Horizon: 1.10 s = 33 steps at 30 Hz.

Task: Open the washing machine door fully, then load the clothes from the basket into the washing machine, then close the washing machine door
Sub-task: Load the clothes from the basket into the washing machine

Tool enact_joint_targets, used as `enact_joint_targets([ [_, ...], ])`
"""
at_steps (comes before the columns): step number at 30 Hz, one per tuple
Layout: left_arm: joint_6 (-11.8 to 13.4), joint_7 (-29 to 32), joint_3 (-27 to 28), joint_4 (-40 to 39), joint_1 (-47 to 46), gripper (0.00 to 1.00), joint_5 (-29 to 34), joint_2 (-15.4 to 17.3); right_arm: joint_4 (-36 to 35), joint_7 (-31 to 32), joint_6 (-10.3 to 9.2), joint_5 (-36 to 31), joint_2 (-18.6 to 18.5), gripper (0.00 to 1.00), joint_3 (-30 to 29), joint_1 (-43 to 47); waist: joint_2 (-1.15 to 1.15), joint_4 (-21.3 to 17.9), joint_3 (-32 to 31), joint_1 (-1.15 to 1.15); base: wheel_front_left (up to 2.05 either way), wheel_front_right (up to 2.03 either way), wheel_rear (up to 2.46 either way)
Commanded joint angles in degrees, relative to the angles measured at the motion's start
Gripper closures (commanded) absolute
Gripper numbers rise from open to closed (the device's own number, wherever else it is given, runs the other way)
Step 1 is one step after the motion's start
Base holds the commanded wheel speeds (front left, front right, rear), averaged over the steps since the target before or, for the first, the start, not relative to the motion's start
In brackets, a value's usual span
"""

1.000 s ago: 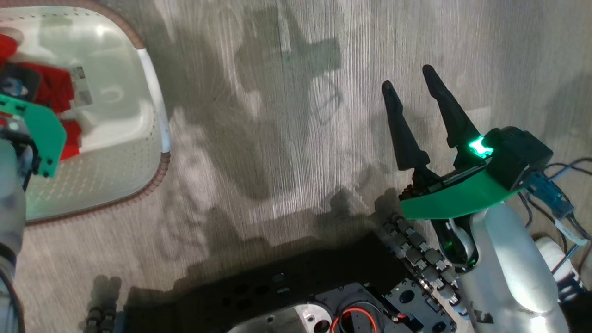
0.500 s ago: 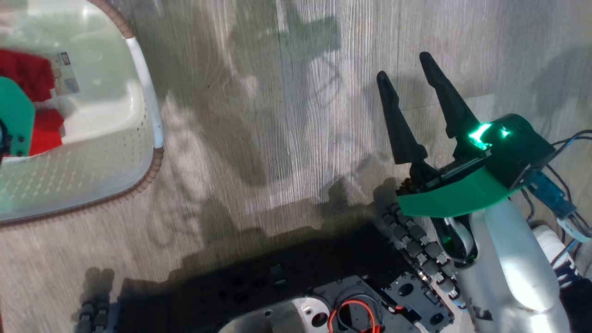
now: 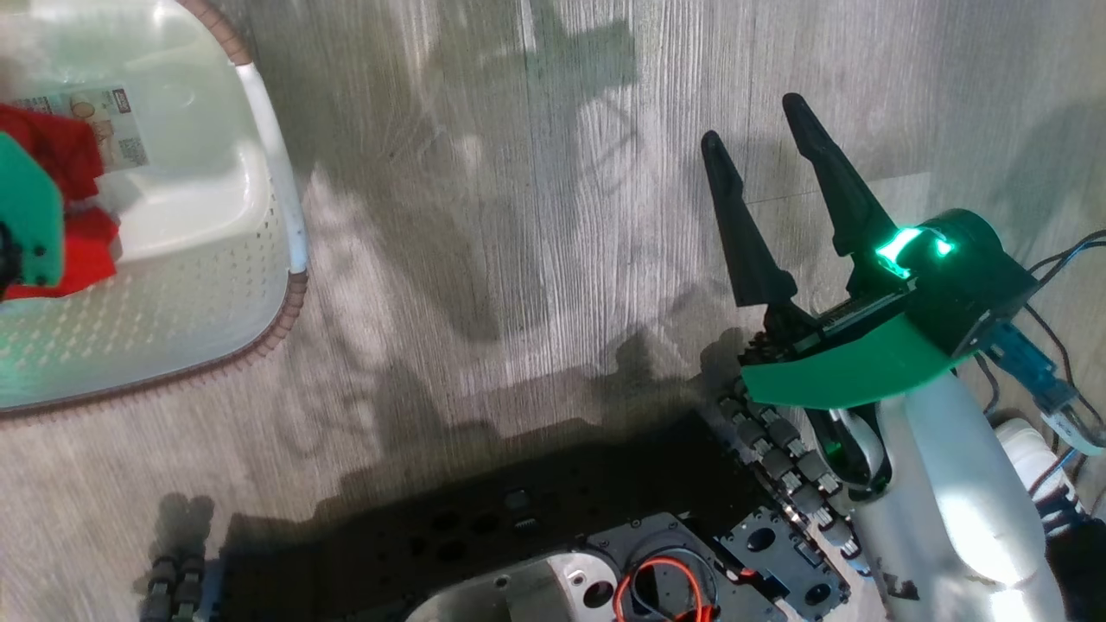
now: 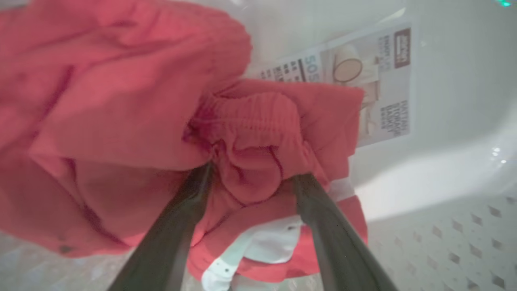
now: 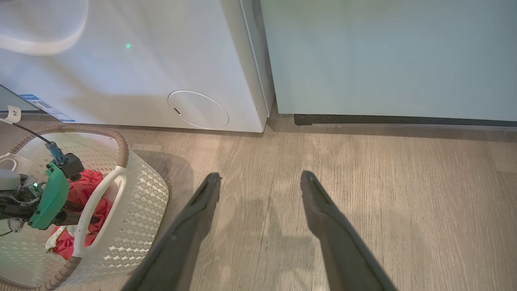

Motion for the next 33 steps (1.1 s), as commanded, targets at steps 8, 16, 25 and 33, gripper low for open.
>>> enact_joint_targets([
  [8,-1.41,-2.12,-0.4,-0.02,2.5,0.0,-1.54,-0.12,-1.78,-0.36,0.0,-1.13,-0.06,0.0,0.8,3.22,0.0,0.78,-0.27,0.0,0.0,0.0,0.0],
  [16,1.14,-2.87,-2.53,-0.01,2.03,0.26,-0.52,-1.57,-2.09,-0.36,0.0,-2.11,-0.06,0.0,0.03,3.47,0.0,1.65,-0.78,0.0,0.0,0.0,0.0],
  [25,2.23,-2.3,-3.52,-0.01,1.77,1.0,-0.78,-2.09,-2.46,-0.36,0.0,-2.5,-0.06,0.0,0.05,3.27,0.0,1.9,-1.33,0.0,0.0,0.0,0.0],
  [33,2.68,-3.16,-4.39,-0.01,2.97,1.0,-0.93,-2.1,-2.17,-0.36,0.0,-1.7,-0.06,0.0,0.22,2.02,0.0,1.83,-3.48,0.0,0.0,0.0,0.0],
])
